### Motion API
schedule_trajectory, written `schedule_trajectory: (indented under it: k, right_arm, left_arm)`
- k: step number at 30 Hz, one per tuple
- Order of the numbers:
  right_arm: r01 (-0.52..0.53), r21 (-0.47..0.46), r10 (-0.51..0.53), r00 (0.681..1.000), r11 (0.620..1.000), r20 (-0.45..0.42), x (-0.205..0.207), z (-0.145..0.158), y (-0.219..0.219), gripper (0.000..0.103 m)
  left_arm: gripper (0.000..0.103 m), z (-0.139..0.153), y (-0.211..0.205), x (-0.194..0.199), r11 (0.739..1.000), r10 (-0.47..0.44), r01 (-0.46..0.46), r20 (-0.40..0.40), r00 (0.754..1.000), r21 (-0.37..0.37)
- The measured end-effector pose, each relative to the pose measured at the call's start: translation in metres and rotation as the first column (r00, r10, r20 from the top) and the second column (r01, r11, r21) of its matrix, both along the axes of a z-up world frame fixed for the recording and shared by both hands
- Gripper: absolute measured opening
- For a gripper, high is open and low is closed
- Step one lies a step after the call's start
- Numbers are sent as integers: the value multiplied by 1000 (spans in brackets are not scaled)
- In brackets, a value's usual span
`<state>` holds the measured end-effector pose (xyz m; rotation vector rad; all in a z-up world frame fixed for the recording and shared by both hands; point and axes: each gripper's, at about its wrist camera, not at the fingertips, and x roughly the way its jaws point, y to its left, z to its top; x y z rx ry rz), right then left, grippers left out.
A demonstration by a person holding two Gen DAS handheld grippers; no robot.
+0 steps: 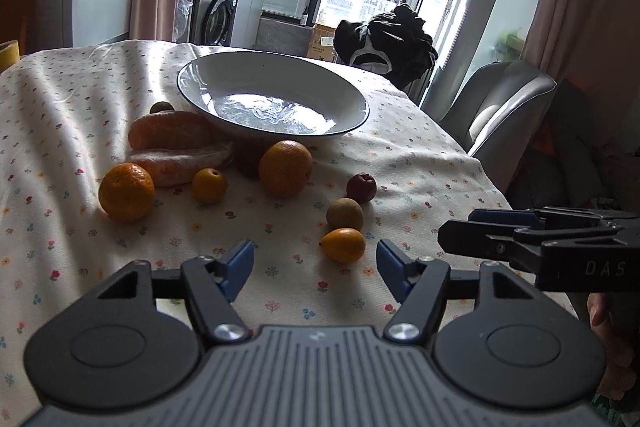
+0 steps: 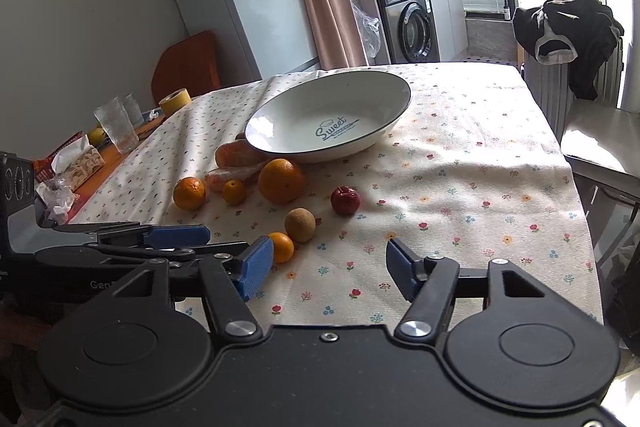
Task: Organize fruits
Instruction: 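Reach down and close the left tool around the small mandarin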
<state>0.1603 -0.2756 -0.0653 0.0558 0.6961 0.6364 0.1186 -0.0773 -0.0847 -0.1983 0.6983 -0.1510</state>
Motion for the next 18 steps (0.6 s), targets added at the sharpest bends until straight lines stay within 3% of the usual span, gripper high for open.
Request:
schedule_trajectory:
  k: [5, 12, 14, 18]
  right_arm:
    - [-13, -1, 13, 1000, 1000, -5, 6, -4, 1, 53]
    - [-12, 12, 12, 999, 1000, -30, 15, -11, 0, 50]
    - [-15, 19, 16, 999, 1000, -38, 17, -13, 0, 50]
    - [-21, 26, 22, 999, 999, -45, 19, -16, 3, 50]
  left_arm:
    - [52, -7, -5, 13, 999, -25, 25, -20, 999, -24]
    - [43, -13, -13, 26, 998, -58, 57, -22, 998, -34]
    - [28, -15, -14, 29, 997, -64, 63, -25, 998, -35]
    - [27, -13, -10, 28, 997, -55, 54, -29, 998, -49]
